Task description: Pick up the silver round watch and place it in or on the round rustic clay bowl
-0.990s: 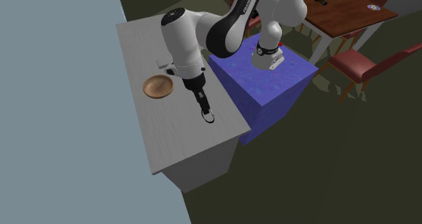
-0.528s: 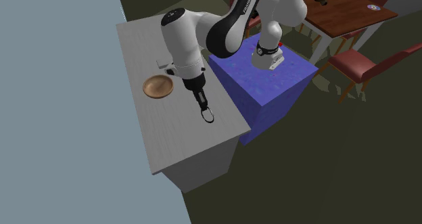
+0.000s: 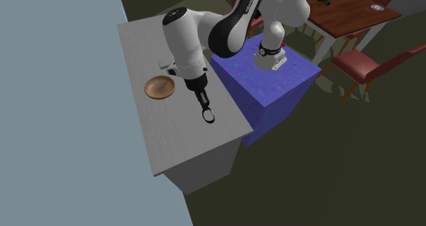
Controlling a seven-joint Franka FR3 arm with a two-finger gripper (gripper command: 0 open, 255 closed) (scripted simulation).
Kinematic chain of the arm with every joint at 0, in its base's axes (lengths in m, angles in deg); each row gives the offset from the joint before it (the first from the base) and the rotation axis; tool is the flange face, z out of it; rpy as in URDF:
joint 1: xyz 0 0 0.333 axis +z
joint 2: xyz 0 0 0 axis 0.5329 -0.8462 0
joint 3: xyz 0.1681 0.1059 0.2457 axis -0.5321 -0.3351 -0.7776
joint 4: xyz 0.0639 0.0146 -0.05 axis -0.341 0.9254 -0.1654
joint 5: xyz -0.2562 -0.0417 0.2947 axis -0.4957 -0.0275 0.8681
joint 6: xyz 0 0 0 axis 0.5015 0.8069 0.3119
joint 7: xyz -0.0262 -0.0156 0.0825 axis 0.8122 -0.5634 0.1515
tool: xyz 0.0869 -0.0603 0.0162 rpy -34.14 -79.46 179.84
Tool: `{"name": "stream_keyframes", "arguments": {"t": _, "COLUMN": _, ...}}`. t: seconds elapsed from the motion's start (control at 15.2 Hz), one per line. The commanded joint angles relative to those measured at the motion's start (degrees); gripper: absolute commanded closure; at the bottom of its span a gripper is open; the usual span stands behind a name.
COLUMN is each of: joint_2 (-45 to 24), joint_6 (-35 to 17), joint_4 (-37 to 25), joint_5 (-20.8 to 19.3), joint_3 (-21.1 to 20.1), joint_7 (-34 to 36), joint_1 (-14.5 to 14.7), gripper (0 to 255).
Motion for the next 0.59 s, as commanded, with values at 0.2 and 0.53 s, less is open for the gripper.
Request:
{"name": "stream_keyframes", "arguments": {"t": 0.2, "joint_2": 1.75, "joint_6": 3.02, "joint_4": -1.35, "joint_5": -0.46, "joint_3": 0.13, "joint_7": 0.83, "joint_1": -0.06, "gripper": 255}}
{"name": "stream_keyframes", "arguments": {"t": 0.53, "joint_2": 3.47, "joint_6": 6.36, "joint_4": -3.05, "joint_5": -0.92, "joint_3": 0.23, "joint_7": 1.73, "joint_1": -0.13, "gripper": 255}}
